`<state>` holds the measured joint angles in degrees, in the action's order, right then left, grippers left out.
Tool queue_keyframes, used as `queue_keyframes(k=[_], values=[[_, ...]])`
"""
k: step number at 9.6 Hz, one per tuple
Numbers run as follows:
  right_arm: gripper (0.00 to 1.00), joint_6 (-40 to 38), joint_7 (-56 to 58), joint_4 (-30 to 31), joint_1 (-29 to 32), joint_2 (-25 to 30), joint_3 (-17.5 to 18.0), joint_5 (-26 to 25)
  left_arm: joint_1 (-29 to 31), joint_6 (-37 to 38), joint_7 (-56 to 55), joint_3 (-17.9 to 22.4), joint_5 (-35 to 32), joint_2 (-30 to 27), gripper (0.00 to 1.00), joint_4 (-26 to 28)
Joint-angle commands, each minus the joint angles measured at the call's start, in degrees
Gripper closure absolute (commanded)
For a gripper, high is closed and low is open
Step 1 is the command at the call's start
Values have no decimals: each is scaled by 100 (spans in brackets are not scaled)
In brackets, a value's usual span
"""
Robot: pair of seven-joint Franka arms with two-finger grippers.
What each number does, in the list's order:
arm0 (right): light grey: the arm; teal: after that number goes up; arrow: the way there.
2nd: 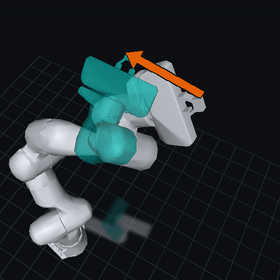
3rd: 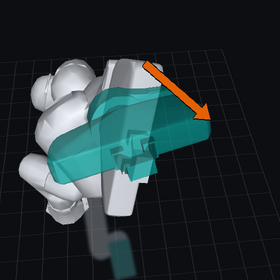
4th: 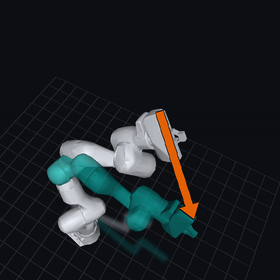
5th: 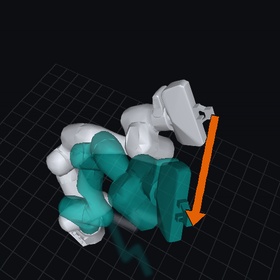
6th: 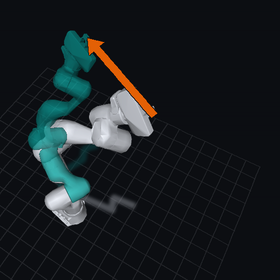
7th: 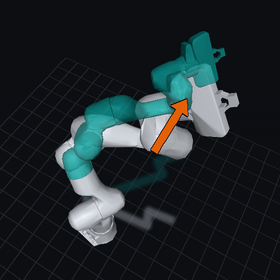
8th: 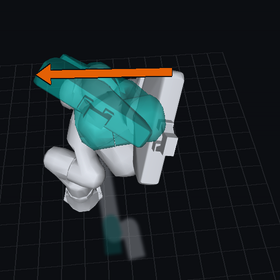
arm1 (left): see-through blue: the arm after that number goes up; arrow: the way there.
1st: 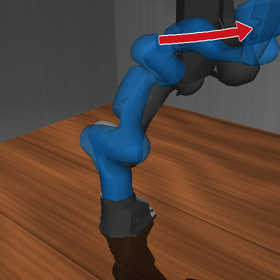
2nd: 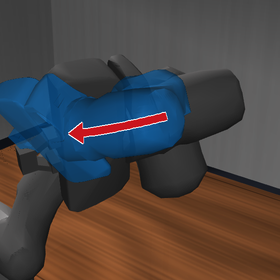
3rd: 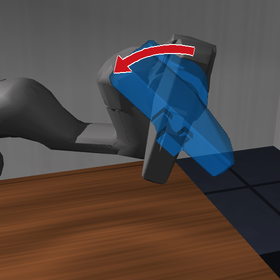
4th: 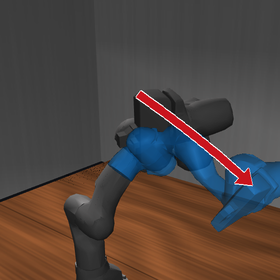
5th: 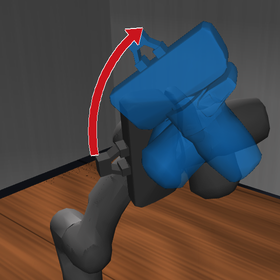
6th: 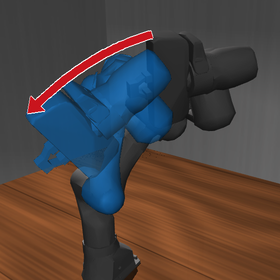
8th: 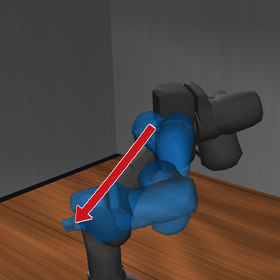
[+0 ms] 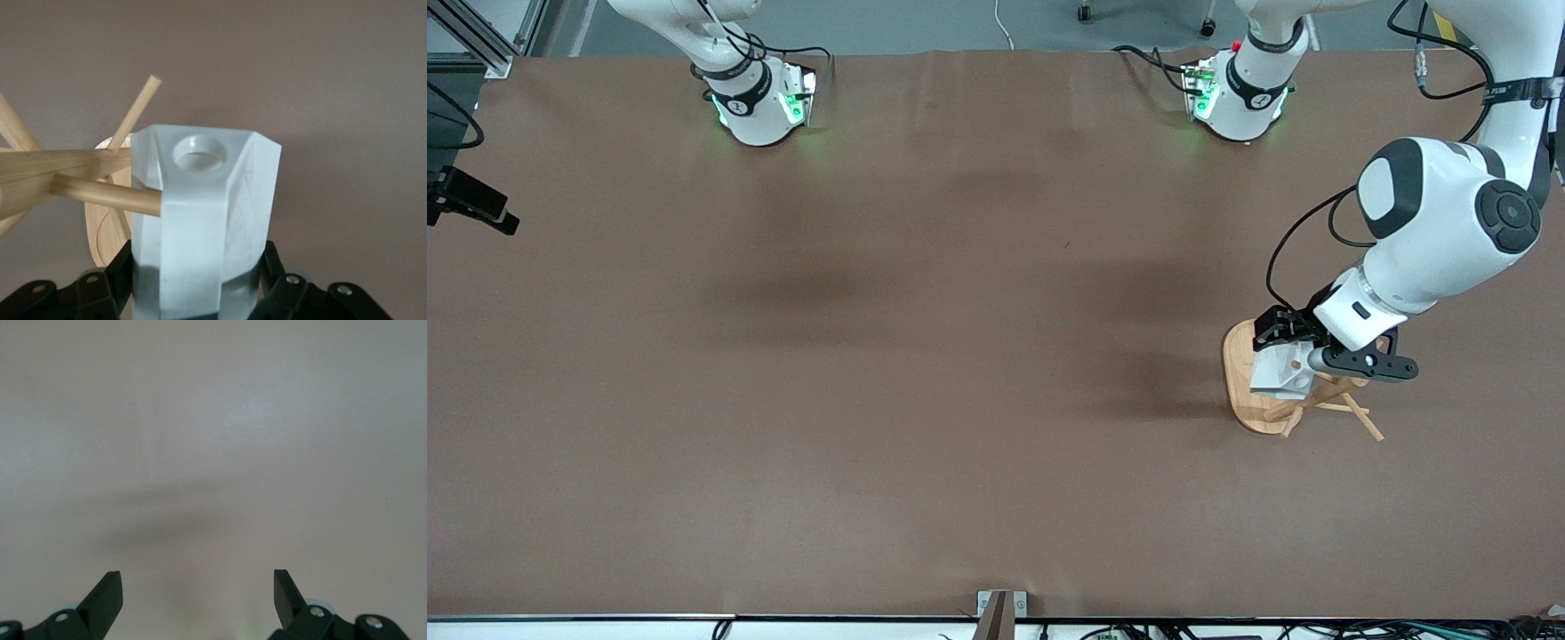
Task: Hang cup on rack
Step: 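Open the left gripper and draw it back from the cup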
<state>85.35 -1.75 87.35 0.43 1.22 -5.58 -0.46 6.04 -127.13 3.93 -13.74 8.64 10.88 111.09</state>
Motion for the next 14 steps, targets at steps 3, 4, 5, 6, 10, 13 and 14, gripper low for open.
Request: queue_keyframes(k=[3, 4, 5, 6, 10, 13, 14], values=[[0, 26, 25, 107, 19, 125, 22, -68, -33, -119, 205, 109, 103, 63, 94, 229], [0, 26, 25, 107, 19, 125, 22, -68, -15, -119, 205, 109, 103, 90, 83, 211], [0, 26, 25, 107, 10, 125, 22, -68, -15, -119, 205, 109, 103, 99, 35, 202], [0, 26, 25, 107, 19, 125, 22, -68, -6, -119, 196, 109, 111, 90, 0, 185], [0, 26, 25, 107, 19, 125, 22, -60, -68, 291, -198, 109, 111, -330, 0, 45], [0, 26, 25, 107, 19, 125, 14, -68, -156, 1327, -491, 117, -63, -762, 0, -419], [0, 26, 25, 107, 19, 125, 14, -60, -156, 1931, -490, 248, -351, -745, 0, -900]])
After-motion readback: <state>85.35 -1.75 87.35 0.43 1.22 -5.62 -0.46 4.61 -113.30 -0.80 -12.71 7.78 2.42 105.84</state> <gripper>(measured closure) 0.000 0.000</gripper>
